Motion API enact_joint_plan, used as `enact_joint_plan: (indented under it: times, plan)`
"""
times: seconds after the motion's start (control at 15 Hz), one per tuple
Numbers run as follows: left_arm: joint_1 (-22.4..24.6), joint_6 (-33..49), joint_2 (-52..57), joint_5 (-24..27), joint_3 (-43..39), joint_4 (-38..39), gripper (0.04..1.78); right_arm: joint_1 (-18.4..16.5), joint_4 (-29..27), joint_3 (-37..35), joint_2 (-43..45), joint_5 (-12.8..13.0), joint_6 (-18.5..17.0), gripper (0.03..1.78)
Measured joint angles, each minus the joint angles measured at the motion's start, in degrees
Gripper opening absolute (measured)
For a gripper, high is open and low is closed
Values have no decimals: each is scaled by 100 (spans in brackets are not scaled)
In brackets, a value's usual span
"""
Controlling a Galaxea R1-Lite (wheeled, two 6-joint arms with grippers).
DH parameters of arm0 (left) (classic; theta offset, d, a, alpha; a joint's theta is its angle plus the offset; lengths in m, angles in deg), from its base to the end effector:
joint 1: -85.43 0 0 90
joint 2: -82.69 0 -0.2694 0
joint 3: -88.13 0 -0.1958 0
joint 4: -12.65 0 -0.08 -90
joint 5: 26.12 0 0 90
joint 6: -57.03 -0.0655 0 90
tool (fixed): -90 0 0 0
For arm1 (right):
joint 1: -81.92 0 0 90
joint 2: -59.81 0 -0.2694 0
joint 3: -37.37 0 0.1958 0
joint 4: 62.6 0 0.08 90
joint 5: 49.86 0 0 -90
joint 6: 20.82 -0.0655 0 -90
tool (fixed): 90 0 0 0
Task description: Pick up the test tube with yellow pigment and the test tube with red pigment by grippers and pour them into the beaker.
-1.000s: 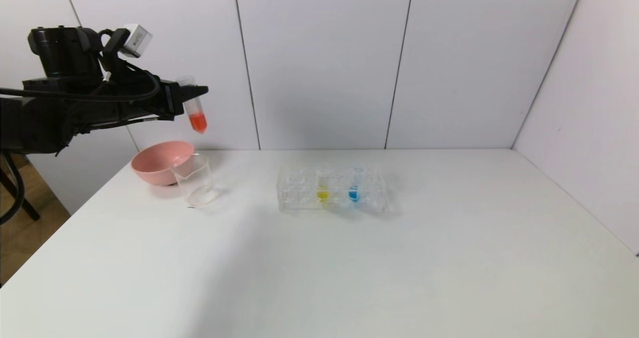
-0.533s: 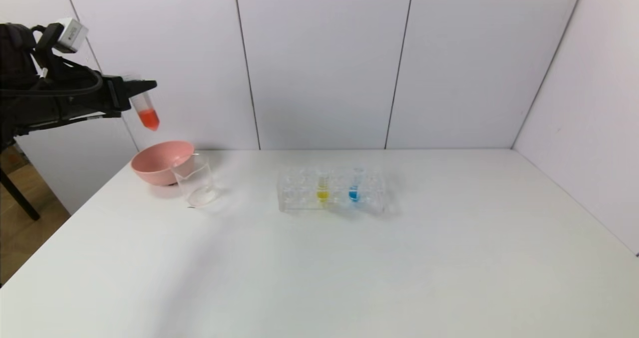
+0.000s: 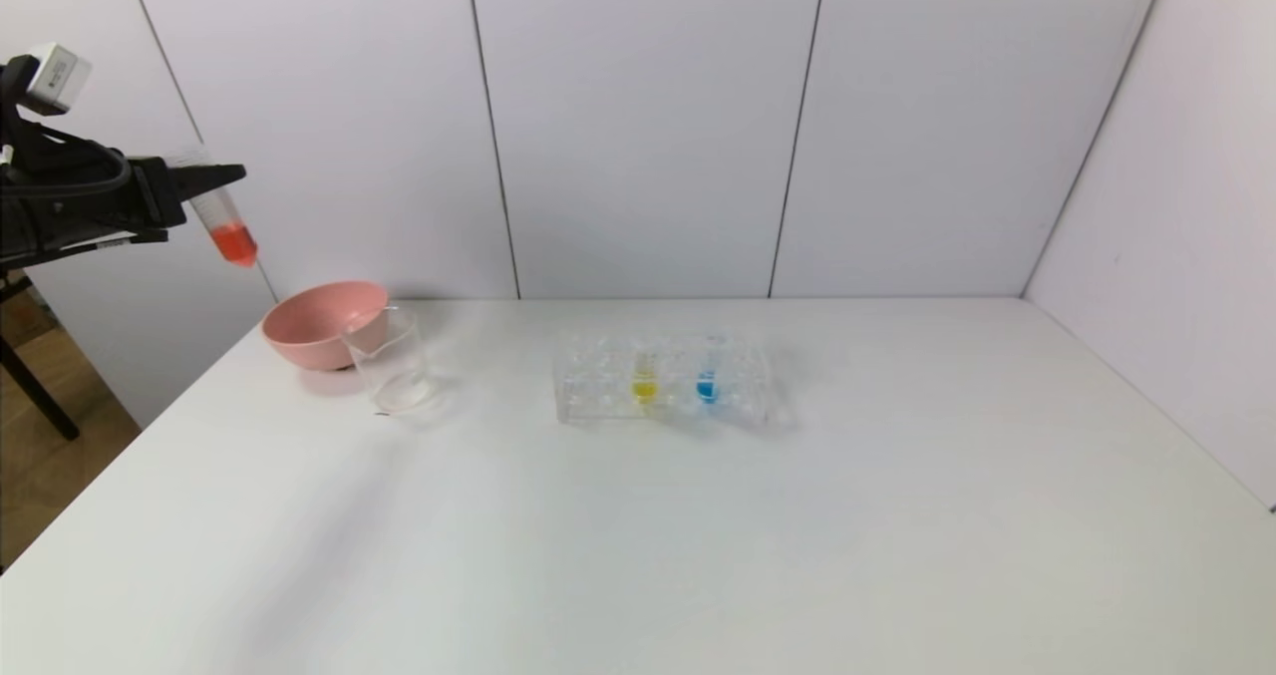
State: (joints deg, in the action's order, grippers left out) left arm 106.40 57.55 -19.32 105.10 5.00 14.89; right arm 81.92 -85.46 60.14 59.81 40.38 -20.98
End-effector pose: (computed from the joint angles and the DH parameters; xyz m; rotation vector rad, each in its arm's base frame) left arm 0.3704 0.0958 0.2394 -0.0353 0.0452 -0.3532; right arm 0.0566 -0.0003 0.0756 0.0028 0.0016 -0.0042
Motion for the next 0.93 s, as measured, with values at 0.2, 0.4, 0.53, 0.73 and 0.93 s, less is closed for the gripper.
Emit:
enact_joint_plan:
  times: [0.2,0.4,0.53,0.73,0.93]
  plan:
    - [74,-41,-96,452,-11,18,48,0,0,0,0,0,0,11]
    - [105,-82,-276,763,-60,88,48,0,0,0,0,2,0,11]
    - [91,-82,-441,753,-79,357,48,0,0,0,0,0,0,11]
    - [-5,-111,-658,791,-118,586,47,0,0,0,0,2,0,11]
    - [-118,-525,-813,800,-105,499,48,0,0,0,0,0,0,11]
